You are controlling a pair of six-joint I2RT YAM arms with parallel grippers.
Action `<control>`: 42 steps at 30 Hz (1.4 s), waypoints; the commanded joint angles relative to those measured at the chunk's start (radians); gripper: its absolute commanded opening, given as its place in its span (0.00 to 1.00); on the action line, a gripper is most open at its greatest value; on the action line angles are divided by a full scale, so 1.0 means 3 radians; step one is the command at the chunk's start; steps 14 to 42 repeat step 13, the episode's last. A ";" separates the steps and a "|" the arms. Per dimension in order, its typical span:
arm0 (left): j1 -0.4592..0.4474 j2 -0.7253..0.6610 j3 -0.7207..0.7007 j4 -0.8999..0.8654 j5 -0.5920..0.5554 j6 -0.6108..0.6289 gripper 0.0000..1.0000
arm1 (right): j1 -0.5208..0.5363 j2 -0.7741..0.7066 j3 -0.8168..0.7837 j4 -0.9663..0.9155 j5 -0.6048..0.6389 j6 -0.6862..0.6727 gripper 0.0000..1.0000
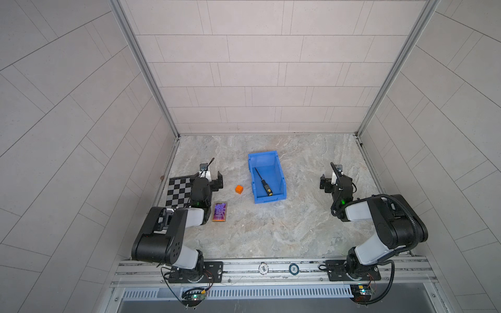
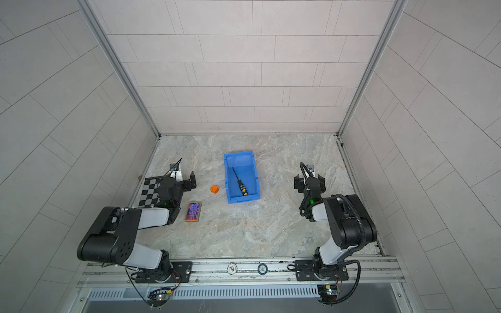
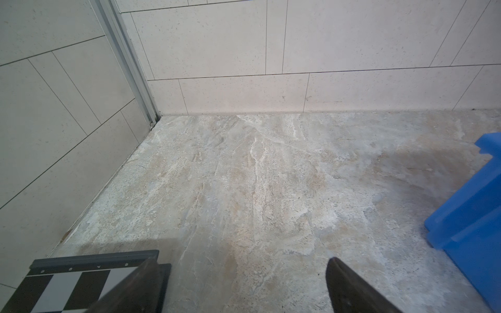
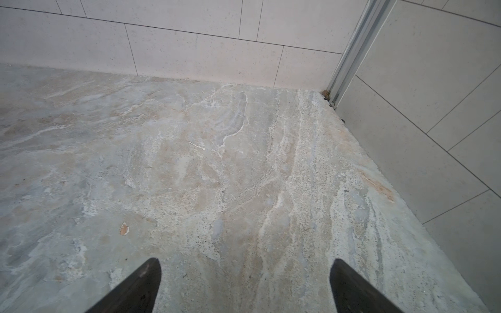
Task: Put the screwdriver in the bin
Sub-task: Reset both arms
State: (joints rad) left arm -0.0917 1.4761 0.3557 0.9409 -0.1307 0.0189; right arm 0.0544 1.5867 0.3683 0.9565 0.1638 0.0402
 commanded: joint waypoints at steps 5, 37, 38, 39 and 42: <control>0.0014 -0.0004 0.0043 0.0000 0.0022 0.0028 1.00 | 0.0015 0.0002 0.0031 -0.0020 -0.0025 -0.0068 0.99; 0.0025 -0.0007 0.0041 0.0003 0.0032 0.0022 0.99 | 0.0018 -0.0001 0.0030 -0.0024 -0.0024 -0.0066 0.99; 0.0025 -0.0007 0.0041 0.0003 0.0032 0.0022 0.99 | 0.0018 -0.0001 0.0030 -0.0024 -0.0024 -0.0066 0.99; 0.0025 -0.0007 0.0041 0.0003 0.0032 0.0022 0.99 | 0.0018 -0.0001 0.0030 -0.0024 -0.0024 -0.0066 0.99; 0.0025 -0.0007 0.0041 0.0003 0.0032 0.0022 0.99 | 0.0018 -0.0001 0.0030 -0.0024 -0.0024 -0.0066 0.99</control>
